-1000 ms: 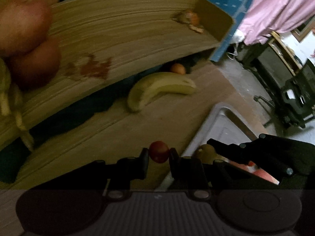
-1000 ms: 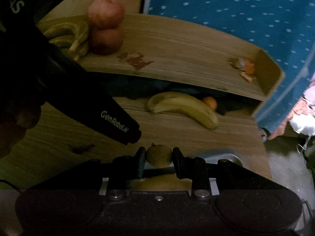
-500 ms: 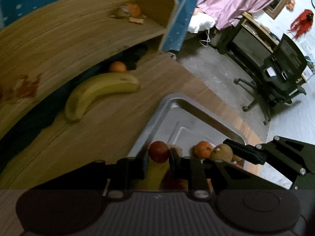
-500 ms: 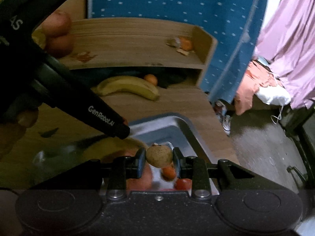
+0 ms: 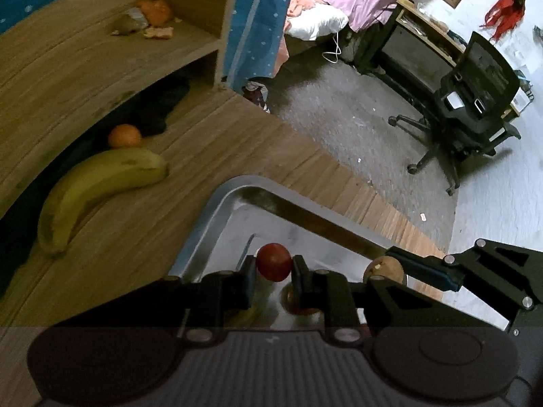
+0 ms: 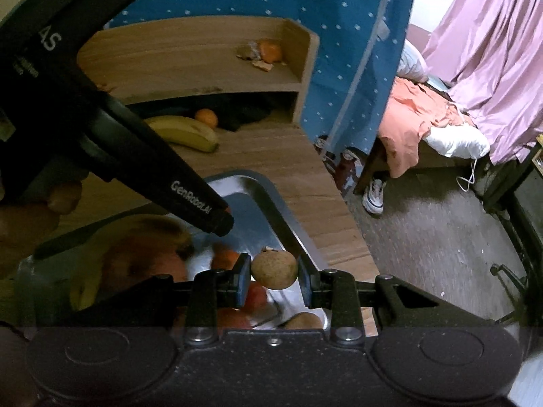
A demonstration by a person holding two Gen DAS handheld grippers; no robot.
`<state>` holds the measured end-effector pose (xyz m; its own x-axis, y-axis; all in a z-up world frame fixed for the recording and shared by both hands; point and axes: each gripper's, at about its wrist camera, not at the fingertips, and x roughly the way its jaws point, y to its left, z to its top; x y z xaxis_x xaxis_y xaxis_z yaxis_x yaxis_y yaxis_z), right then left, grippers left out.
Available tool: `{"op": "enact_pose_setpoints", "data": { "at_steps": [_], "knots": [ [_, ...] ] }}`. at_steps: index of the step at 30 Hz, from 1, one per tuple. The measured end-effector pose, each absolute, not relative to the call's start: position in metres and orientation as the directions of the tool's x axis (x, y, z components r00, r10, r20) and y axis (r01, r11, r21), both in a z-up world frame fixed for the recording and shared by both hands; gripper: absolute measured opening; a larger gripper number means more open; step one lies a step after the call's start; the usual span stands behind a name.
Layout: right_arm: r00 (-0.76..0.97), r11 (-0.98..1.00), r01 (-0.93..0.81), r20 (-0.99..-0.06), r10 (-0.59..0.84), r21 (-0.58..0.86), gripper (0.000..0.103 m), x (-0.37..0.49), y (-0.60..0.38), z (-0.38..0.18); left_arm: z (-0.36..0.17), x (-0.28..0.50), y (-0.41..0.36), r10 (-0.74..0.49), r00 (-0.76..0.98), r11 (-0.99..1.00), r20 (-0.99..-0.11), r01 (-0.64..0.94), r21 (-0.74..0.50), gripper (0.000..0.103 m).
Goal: Organize fruits
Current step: 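Carry tomato and kiwi over the steel tray and open both tools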
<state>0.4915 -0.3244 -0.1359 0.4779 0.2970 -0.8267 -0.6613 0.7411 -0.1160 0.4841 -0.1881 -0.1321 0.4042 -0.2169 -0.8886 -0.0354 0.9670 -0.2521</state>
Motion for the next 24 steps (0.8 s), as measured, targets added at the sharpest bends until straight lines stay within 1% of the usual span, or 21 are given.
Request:
{"op": "enact_pose_setpoints", "data": {
  "at_steps": [24],
  "knots": [
    [0.439, 0.743, -0.661, -0.857, 0.271, -0.104, 0.031, 0.514, -0.324, -0.158, -0.145, 0.5, -0.187, -0.215, 0.365, 0.968, -0.906, -0.04, -0.246, 0.025]
  ]
}}
